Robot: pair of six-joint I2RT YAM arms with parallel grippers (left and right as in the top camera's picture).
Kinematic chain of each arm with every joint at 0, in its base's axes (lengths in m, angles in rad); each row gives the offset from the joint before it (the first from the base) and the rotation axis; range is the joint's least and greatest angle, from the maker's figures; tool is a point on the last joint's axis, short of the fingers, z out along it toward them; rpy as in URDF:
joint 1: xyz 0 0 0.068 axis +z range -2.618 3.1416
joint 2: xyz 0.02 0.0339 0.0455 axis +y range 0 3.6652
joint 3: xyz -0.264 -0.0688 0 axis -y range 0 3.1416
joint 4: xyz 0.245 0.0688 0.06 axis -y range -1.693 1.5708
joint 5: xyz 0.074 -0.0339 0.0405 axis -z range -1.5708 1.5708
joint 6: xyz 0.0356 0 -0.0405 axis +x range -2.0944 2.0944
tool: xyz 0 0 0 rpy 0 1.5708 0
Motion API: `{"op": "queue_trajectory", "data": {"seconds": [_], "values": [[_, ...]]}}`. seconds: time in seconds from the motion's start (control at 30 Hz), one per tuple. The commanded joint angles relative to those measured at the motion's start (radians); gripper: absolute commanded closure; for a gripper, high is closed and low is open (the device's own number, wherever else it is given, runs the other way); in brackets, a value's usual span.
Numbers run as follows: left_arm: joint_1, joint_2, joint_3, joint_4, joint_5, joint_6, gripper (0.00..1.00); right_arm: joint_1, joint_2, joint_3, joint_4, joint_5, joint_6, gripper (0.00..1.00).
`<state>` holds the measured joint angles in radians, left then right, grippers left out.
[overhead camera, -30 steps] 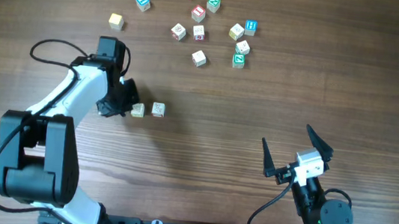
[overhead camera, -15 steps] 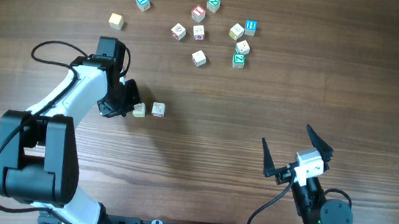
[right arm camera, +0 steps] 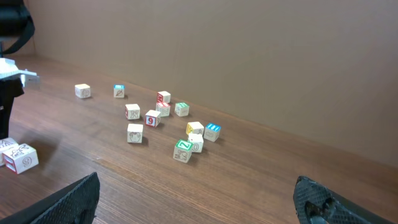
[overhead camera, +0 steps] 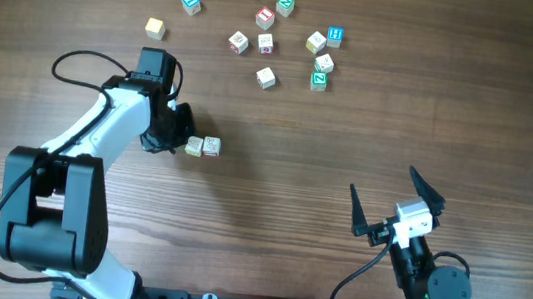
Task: Form a horizontal line
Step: 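Lower and nudge the second block against the first block's left side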
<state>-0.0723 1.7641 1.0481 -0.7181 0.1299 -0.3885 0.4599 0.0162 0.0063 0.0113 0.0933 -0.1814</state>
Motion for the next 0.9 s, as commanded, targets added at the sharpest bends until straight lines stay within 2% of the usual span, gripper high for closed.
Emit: {"op": "queue_trajectory", "data": {"seconds": [0.0, 0.47, 0.57, 0.73, 0.87], "values": [[-0.005, 0.003, -0.003, -0.028, 0.015, -0.013, 0.96, 0.000, -0.005, -0.001, 0.003, -0.005, -0.002, 0.00], [-0.005, 0.003, -0.003, -0.024, 0.050, -0.013, 0.96, 0.000, -0.005, -0.001, 0.003, -0.005, -0.002, 0.00], [-0.005, 0.003, -0.003, -0.096, 0.014, -0.013, 0.96, 0.000, -0.005, -0.001, 0.003, -0.005, -0.002, 0.00], [-0.005, 0.003, -0.003, -0.266, 0.038, -0.013, 0.96, 0.000, -0.005, -0.001, 0.003, -0.005, -0.002, 0.00], [-0.005, 0.003, -0.003, -0.245, 0.058, -0.013, 0.96, 0.000, -0.005, -0.001, 0.003, -0.005, -0.002, 0.00]]}}
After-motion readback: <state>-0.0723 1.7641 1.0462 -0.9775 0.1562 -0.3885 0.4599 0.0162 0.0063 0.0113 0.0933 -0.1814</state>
